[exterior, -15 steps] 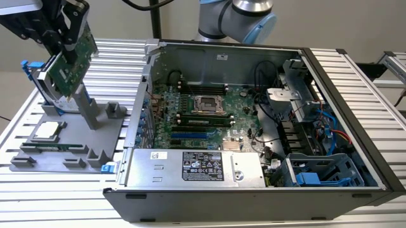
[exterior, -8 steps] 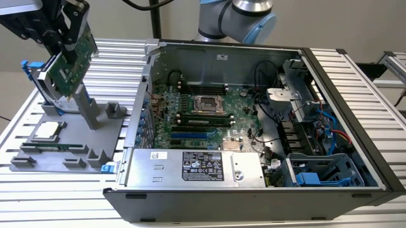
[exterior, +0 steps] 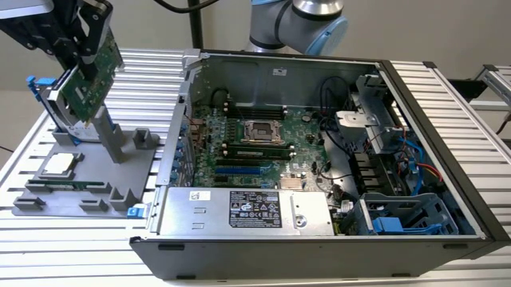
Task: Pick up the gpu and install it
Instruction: 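Pick up the gpu and move the gpu toward the slot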
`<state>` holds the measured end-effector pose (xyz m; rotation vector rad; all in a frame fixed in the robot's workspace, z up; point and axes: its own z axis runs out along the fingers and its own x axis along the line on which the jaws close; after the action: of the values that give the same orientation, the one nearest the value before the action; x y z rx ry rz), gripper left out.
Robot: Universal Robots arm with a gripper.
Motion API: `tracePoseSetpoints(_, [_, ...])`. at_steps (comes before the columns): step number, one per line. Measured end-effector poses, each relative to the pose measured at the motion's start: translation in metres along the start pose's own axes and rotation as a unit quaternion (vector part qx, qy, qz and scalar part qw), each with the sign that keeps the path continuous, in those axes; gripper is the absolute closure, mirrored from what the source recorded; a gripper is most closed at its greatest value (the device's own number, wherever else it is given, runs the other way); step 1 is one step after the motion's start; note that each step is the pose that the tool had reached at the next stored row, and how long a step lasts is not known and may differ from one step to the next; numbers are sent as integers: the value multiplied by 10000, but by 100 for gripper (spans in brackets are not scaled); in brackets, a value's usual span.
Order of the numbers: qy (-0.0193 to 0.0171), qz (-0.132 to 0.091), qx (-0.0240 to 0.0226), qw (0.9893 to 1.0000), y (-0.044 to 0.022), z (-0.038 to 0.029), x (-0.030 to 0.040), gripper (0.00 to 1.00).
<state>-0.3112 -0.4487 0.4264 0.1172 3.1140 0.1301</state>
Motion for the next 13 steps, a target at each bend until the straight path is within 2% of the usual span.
tracePoseSetpoints(13, [0, 0, 0, 10000, 11, 4, -151, 100])
